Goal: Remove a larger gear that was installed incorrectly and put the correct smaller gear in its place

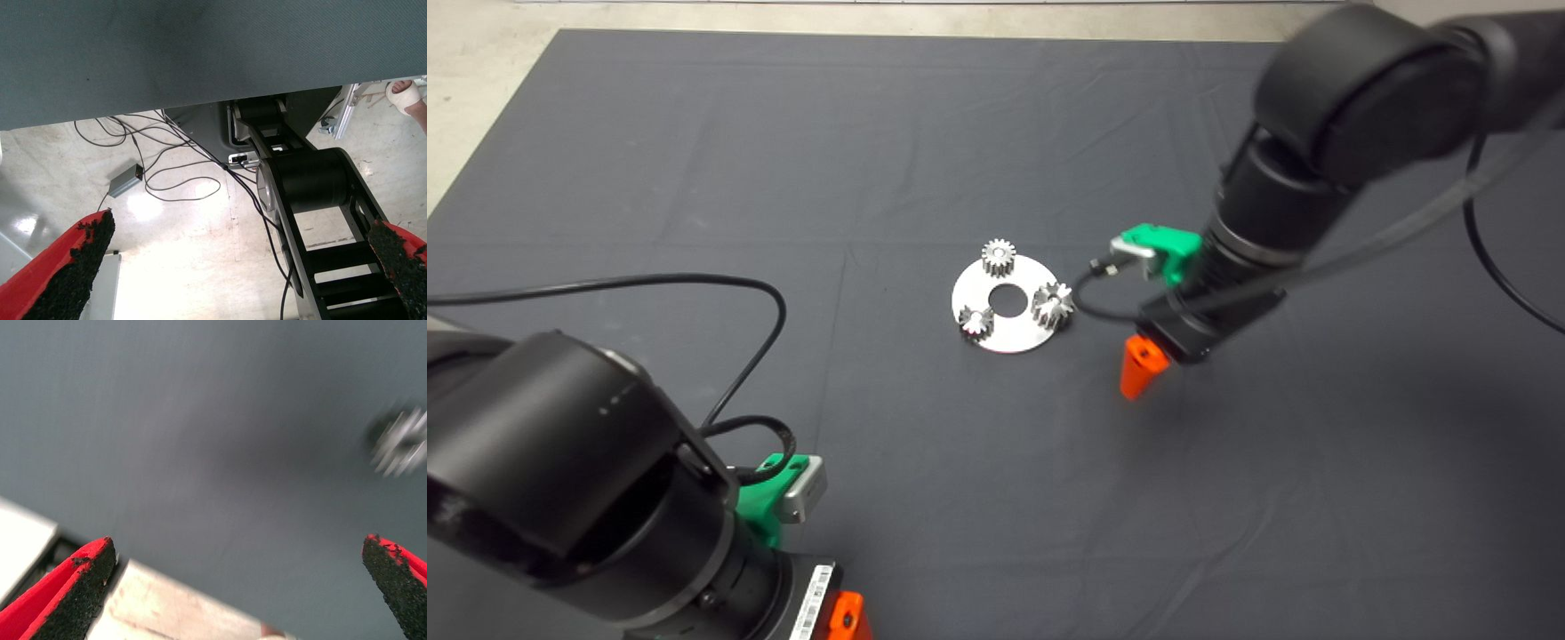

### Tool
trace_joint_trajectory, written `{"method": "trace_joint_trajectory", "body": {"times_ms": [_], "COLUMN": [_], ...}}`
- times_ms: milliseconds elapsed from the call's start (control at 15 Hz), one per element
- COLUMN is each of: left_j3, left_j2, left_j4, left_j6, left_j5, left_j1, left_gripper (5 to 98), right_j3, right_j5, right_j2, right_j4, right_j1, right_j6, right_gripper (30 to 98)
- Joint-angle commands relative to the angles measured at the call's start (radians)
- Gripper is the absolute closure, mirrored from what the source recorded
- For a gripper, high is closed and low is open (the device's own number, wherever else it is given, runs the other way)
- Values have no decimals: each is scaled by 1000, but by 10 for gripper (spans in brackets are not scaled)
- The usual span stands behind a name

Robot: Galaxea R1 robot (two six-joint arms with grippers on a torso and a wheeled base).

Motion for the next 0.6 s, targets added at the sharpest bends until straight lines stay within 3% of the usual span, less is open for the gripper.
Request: {"method": "trace_joint_trajectory", "body": {"times_ms": [0,133,333,533], "left_j3": [9,9,9,9], "left_j2": [-4,-4,-3,-3], "left_j4": [-21,-21,-21,-21], "left_j6": [-3,-3,-3,-3], "left_j5": [0,0,0,1], "left_j1": [-13,-13,-13,-13], "left_gripper": [54,54,54,54], "right_j3": [-238,-307,-312,-314], "right_j5": [-98,-106,-107,-107], "right_j2": [173,214,219,216], "right_j4": [-20,-24,-29,-112], "right_j1": [9,9,2,0], "right_j6": [-151,-249,-360,-465], "right_gripper": [307,307,307,307]}}
